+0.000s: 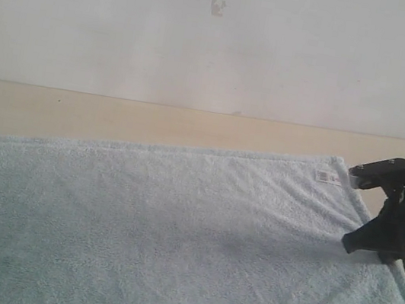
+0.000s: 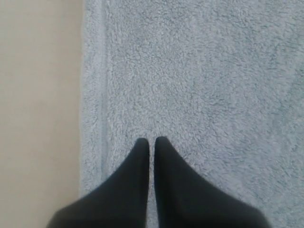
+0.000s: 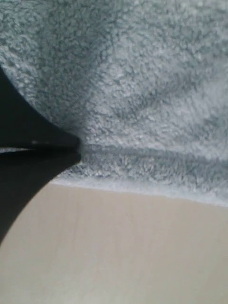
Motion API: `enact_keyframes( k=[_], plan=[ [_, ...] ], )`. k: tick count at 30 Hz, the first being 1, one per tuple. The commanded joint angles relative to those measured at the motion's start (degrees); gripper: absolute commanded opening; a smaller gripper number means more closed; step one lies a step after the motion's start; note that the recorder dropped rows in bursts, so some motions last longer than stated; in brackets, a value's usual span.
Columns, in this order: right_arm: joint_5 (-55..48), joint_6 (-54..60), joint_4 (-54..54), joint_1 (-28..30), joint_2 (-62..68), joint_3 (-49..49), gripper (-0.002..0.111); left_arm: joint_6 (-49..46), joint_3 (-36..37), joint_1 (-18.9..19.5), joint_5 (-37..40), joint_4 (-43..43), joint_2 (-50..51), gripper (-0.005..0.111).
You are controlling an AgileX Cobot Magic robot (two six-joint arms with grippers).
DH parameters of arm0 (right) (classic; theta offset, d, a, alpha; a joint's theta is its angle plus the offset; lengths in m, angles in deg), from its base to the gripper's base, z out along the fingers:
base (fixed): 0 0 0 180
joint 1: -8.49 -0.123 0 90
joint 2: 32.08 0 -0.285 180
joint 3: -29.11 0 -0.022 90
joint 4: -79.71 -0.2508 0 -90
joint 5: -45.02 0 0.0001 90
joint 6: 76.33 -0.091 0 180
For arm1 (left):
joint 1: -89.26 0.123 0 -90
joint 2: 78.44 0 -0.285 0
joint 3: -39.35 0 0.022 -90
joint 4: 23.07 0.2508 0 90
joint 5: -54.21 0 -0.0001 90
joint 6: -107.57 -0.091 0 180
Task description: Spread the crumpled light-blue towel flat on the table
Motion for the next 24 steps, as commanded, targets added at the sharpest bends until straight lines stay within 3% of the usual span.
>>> enact_keyframes(
  k=[1, 14, 20, 24],
  plan=[
    [-2.47, -1.85, 2.64, 4.44, 0.25, 0.06, 0.0, -0.19, 0.06, -0.08, -0.53, -0.65, -0.4, 0.004],
    [-4.53, -3.81, 2.64, 14.28, 0.12, -3.13, 0.0, -0.19, 0.06, -0.08, -0.77, -1.22, -0.4, 0.004],
    [-4.62, -5.34, 2.08, 19.04, -1.09, -3.13, 0.0, -8.06, 0.06, -0.08, -1.4, -8.13, -0.4, 0.004],
    [8.6, 12.47, -11.72, 14.17, -9.88, -2.97, 0.0, -8.06, 0.06, -0.08, -2.31, -8.58, -0.4, 0.004]
  ],
)
